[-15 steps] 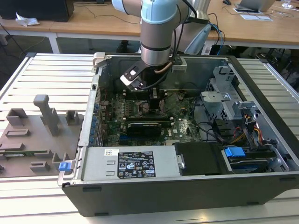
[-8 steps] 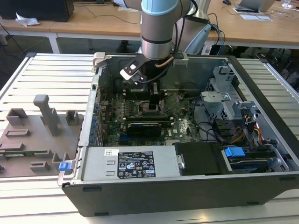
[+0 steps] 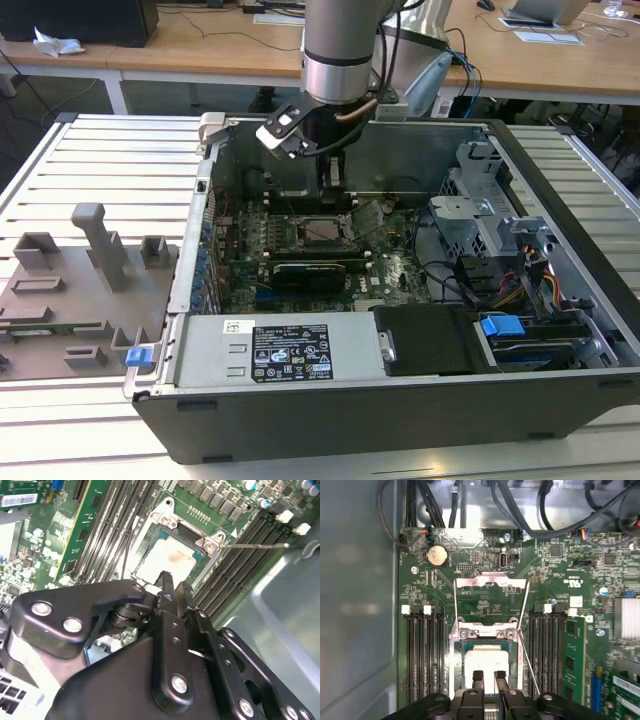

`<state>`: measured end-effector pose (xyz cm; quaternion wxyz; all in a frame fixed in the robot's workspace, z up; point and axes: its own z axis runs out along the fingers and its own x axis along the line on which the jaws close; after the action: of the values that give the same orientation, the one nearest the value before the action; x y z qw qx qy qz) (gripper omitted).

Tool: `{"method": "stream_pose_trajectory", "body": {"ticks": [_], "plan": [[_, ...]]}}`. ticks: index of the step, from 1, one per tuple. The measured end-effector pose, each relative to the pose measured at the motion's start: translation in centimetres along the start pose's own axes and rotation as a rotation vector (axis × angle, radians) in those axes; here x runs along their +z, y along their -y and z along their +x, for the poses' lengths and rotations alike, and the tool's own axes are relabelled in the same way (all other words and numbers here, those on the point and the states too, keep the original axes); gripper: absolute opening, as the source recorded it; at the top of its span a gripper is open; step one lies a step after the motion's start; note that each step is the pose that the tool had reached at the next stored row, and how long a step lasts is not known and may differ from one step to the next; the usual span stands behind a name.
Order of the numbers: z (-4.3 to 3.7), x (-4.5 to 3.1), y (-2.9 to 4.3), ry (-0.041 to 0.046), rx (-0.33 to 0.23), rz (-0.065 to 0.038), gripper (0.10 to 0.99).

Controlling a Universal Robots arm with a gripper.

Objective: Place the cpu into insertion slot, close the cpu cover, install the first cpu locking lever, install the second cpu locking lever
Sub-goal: 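Place the cpu into insertion slot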

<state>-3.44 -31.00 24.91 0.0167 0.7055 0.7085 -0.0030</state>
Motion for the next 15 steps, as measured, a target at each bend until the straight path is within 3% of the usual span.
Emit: {"method": "stream_pose_trajectory", "body": {"ticks": [2, 4, 12, 15], "plan": [[0.00, -0.68, -0.01, 0.0002, 0.000, 0.000, 0.212], [-0.01, -1.10, -0.01, 0.0003, 0.000, 0.000, 0.106], [-0.10, -4.21, -0.07, 0.0002, 0.000, 0.000, 0.106], [-0.15, -6.01, -0.11, 0.0003, 0.000, 0.000, 0.106]]}}
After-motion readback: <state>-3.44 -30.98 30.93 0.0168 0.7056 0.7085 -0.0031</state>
